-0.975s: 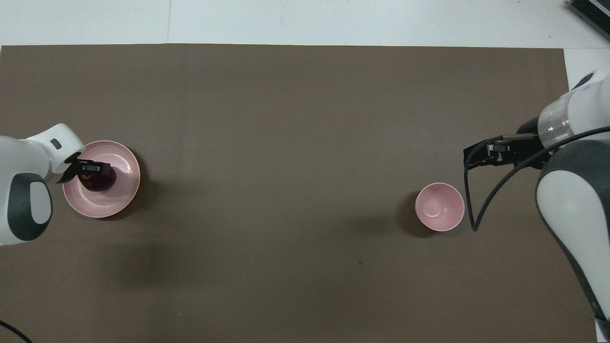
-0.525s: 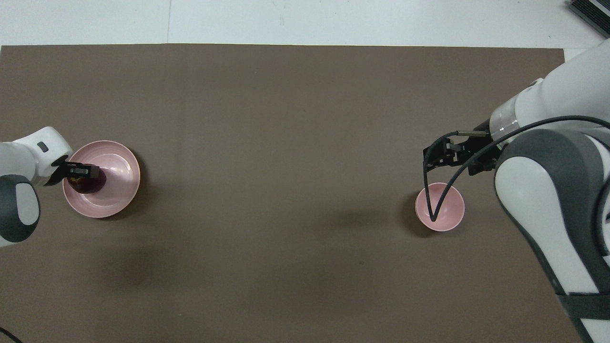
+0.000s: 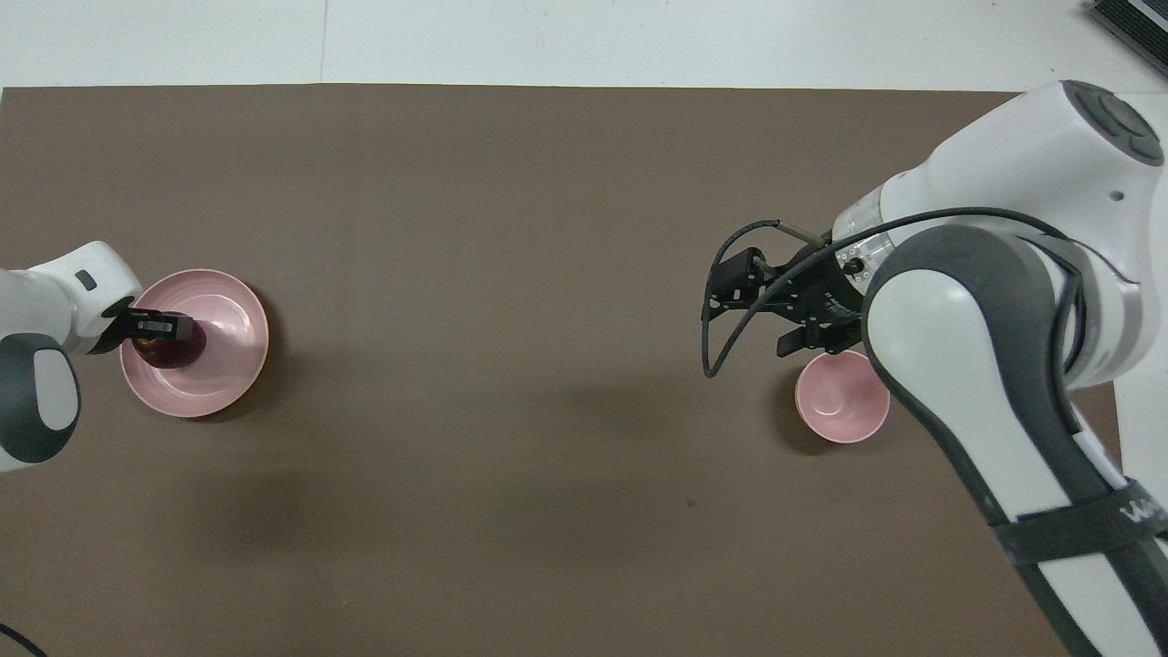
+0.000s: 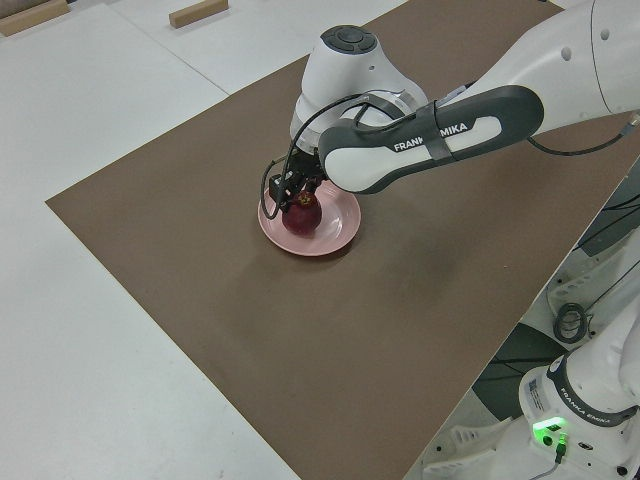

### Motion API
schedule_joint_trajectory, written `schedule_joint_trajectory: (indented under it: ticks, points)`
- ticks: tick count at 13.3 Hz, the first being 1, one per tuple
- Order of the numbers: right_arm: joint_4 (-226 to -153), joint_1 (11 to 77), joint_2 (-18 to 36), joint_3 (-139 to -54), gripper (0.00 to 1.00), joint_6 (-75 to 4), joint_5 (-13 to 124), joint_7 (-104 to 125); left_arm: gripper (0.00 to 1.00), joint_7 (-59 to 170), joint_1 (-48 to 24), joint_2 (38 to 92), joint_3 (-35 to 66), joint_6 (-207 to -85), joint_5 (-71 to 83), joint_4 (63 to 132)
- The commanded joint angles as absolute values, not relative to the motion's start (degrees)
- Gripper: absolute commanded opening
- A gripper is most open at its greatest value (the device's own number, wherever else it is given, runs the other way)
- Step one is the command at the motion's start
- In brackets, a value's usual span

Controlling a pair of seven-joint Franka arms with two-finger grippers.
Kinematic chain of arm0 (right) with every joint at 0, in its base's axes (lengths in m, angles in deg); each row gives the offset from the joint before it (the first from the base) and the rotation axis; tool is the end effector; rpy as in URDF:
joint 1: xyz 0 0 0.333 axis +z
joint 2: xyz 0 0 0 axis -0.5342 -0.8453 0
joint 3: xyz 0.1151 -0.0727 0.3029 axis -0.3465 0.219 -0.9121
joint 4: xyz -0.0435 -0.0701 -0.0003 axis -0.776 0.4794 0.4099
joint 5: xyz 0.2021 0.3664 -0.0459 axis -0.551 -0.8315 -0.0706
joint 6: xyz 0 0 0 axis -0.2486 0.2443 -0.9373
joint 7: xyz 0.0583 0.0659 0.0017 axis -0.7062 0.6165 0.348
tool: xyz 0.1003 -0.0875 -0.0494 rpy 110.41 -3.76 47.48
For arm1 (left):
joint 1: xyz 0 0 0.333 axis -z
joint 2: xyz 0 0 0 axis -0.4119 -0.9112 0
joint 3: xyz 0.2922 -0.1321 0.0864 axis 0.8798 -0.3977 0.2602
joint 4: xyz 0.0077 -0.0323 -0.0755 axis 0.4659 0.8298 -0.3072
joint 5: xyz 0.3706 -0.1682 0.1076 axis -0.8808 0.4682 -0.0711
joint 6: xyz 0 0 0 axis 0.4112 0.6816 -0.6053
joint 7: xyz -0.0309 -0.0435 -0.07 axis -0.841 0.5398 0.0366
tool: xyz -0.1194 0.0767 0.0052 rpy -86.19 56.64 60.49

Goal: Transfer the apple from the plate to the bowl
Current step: 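Lift the apple with the left gripper while the right gripper reaches toward it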

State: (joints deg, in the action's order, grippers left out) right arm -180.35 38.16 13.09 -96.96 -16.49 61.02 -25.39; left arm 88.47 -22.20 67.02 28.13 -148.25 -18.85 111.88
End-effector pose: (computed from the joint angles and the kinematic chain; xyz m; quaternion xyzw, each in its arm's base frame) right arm 0.6076 0.1943 0.4723 -0.9580 0.1694 0.1395 0.1844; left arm 0.5962 0.0773 0.3147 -0.9928 0.0888 -0.0769 0.0253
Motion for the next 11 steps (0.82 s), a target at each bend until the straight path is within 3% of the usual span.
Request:
schedule_joint_trajectory:
  ticks: [1,6,11]
  points:
    - [-180.55,39.85,12.43,-96.94,1.00,-18.97,57.10,-30.56,0.00,89.04,-21.42,68.23,28.22,-145.50,-18.99,110.06]
    - [-180.55,41.96,10.85,-96.94,1.00,-21.43,48.41,-35.67,0.00,89.04,-20.11,74.99,26.55,-136.02,-13.39,109.36]
    - [-180.72,45.64,9.00,-96.85,1.00,-27.13,39.10,-46.72,0.00,86.94,-15.98,76.32,25.33,-126.50,6.72,103.90]
